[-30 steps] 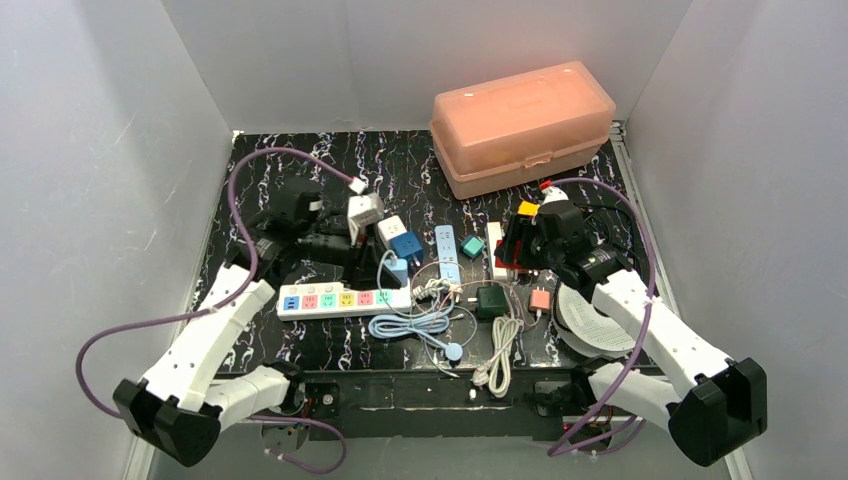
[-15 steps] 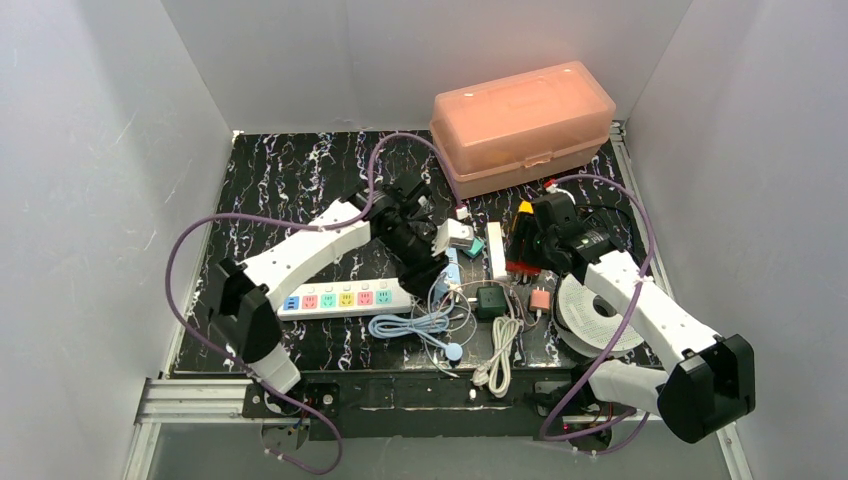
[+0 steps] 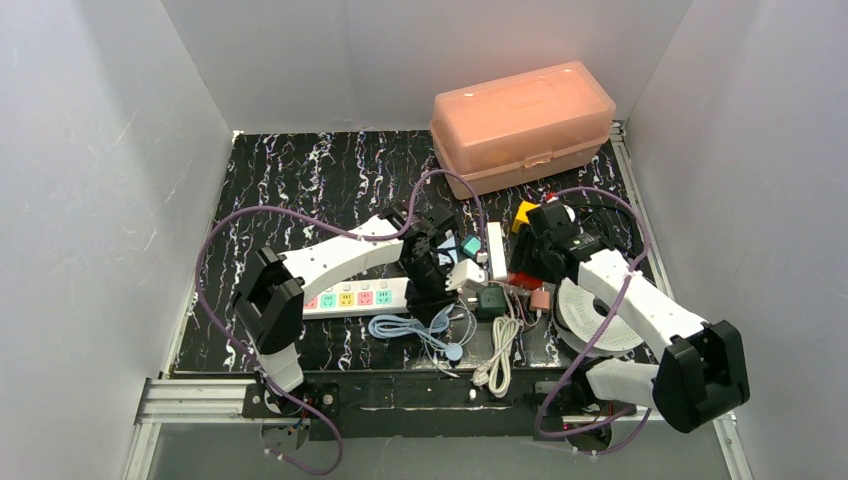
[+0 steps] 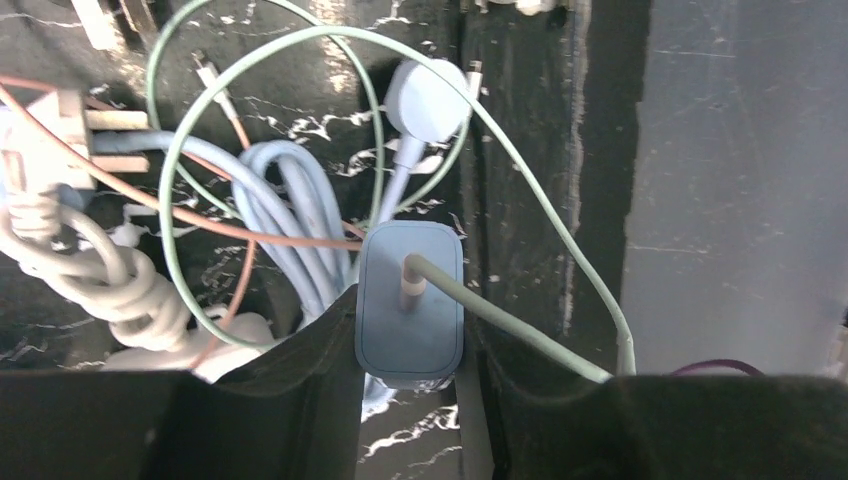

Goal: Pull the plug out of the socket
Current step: Place the plug at the center of the board.

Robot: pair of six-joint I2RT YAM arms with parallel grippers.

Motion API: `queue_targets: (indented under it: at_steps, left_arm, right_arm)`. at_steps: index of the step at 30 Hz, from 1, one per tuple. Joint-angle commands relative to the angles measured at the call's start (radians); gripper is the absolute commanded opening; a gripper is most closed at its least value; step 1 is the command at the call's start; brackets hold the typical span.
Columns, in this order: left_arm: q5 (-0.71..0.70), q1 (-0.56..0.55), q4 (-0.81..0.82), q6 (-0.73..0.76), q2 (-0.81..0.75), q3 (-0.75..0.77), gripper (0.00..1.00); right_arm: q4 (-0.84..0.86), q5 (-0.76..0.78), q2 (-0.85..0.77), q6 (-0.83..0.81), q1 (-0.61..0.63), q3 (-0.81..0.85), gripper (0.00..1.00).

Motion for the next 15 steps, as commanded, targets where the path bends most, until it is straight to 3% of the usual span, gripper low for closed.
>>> queue_targets:
  at_steps: [1, 13, 15]
  left_arm:
    - [-0.058, -0.026, 0.006, 0.013, 0.029, -0.034, 0.0]
    - [-0.308, -0.096, 0.28, -0.103, 0.144, -0.012, 0.0]
    - [-0.317, -0.1, 0.301, -0.122, 0.153, -0.014, 0.03]
  right_arm:
    - [0.04, -0.003, 0.053, 0.026, -0.034, 0.022, 0.01]
    - [0.148, -0.106, 0.162, 0.012, -0.112, 0.044, 0.01]
    - [0.162, -0.115, 0.174, 0.013, -0.112, 0.045, 0.07]
